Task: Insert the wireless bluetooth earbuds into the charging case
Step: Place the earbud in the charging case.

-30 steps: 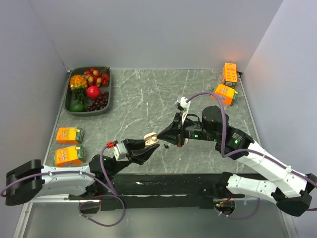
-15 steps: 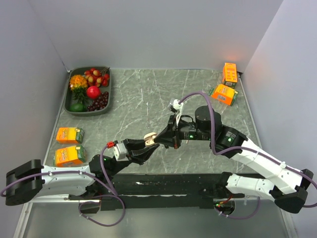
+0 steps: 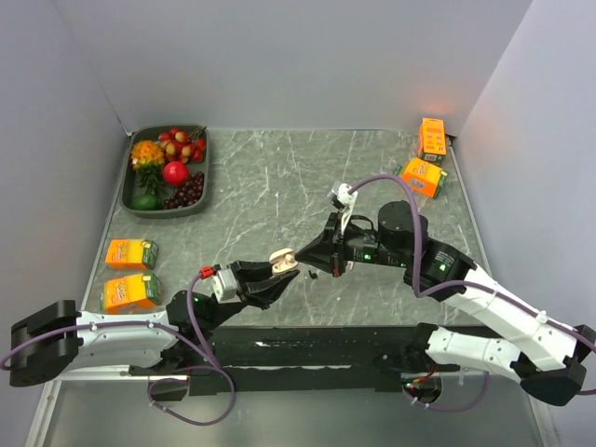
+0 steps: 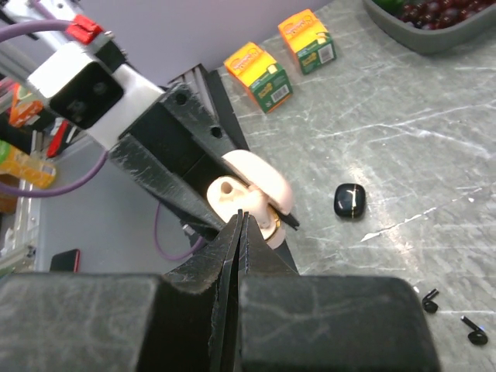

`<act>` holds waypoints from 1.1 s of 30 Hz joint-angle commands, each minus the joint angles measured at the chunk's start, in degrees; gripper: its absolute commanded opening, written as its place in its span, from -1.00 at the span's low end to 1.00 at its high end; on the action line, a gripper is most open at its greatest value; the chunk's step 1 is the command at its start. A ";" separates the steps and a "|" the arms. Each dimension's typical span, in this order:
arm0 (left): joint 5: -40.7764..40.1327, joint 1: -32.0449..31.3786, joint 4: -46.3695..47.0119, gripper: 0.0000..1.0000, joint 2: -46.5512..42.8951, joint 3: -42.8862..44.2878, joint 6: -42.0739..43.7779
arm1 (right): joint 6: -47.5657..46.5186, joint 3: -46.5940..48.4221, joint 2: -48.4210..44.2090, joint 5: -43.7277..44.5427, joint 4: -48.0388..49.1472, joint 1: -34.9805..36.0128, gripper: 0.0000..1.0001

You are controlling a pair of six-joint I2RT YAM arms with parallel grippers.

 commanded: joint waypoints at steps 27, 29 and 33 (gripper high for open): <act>2.05 -0.07 7.02 -0.98 -0.51 0.24 -0.81 | -1.33 1.72 1.02 5.95 2.22 0.32 -1.00; 2.05 -0.07 6.84 -0.98 -0.69 0.24 -0.81 | -1.33 1.63 1.10 5.78 2.39 0.32 -1.00; 2.05 -0.08 6.58 -0.98 -0.78 0.33 -0.64 | -1.33 1.63 1.28 5.25 2.39 0.23 -1.00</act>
